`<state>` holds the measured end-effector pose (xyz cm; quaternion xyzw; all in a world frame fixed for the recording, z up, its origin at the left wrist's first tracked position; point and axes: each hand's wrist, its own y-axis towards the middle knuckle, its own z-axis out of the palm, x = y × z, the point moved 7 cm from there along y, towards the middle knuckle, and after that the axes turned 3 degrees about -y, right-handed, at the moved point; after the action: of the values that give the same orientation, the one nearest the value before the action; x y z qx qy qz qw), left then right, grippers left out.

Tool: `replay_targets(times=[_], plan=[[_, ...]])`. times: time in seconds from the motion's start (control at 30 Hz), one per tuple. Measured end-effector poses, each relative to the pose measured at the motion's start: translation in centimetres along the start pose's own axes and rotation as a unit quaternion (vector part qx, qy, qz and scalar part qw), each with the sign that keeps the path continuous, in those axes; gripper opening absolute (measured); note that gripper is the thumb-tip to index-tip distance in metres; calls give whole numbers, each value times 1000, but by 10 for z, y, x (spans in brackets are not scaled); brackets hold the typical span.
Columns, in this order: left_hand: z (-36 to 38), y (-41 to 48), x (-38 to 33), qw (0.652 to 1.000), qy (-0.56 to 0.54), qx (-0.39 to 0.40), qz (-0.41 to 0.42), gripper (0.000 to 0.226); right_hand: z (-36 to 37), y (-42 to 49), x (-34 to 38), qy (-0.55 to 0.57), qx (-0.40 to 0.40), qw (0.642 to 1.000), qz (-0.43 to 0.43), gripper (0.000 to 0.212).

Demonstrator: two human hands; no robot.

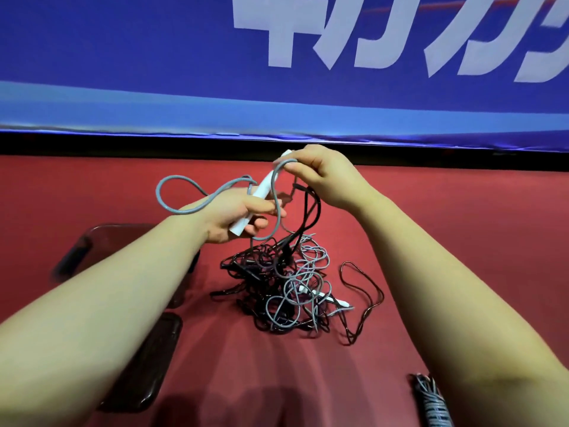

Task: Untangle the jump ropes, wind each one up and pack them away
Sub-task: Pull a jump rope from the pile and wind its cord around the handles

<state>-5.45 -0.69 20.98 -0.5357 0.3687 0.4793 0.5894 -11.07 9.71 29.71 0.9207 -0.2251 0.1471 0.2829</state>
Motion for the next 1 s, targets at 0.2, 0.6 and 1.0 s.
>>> replay_targets(times=[0.2, 0.6, 1.0], plan=[[-33, 7, -16, 972, -206, -87, 75, 15, -27, -12, -32, 106, -92, 982, 126, 10], [19, 2, -44, 982, 73, -12, 172, 19, -52, -7, 23, 74, -47, 993, -84, 31], [-23, 5, -23, 994, -52, -81, 53, 13, -16, -49, -96, 278, -98, 872, 390, 47]])
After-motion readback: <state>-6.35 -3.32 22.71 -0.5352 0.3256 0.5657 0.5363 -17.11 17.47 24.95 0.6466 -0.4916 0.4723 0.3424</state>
